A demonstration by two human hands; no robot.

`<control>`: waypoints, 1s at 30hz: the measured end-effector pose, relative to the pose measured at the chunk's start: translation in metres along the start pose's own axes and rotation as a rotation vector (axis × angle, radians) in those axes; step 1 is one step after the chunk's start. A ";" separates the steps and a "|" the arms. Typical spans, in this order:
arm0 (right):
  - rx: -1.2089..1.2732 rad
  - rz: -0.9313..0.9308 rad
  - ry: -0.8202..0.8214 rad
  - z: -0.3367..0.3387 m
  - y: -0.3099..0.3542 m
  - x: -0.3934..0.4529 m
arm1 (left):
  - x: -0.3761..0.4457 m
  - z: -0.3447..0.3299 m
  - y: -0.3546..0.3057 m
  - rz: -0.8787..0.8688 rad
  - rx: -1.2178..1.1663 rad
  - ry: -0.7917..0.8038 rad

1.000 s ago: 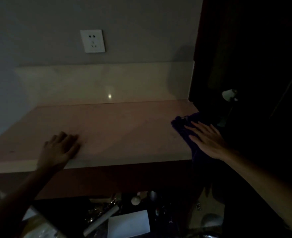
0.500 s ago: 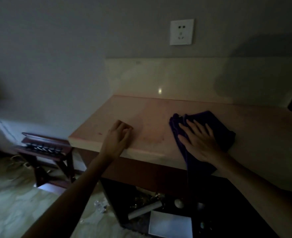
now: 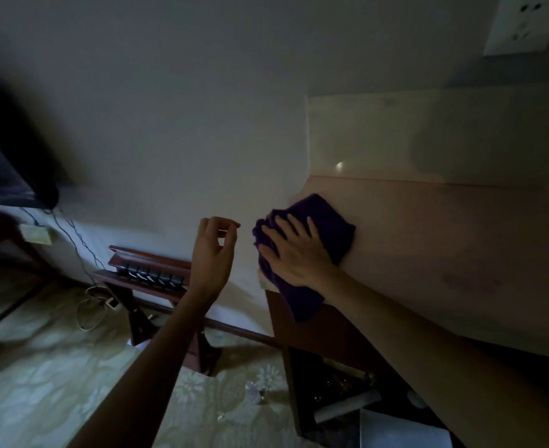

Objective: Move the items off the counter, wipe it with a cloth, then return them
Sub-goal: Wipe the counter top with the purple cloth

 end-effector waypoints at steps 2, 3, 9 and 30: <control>0.011 0.058 -0.004 -0.003 0.017 0.000 | 0.004 0.011 0.013 0.038 -0.001 -0.034; 0.016 0.085 -0.005 -0.002 0.022 -0.002 | 0.005 0.013 0.017 0.050 -0.003 -0.043; -0.074 0.321 0.010 0.003 0.024 -0.033 | -0.014 -0.007 -0.003 0.039 -0.001 -0.039; -0.019 -0.242 0.112 0.138 -0.373 -0.247 | -0.112 -0.249 -0.257 -0.355 0.023 0.252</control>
Point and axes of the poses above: each hand's wrist, its own x-axis towards the middle knuckle, its own z-axis out of the back of the hand, y = z × x, the point moved 7 cm from there along x, towards the middle knuckle, and after that the axes turned 5 degrees about -y, right-handed, at the moved point
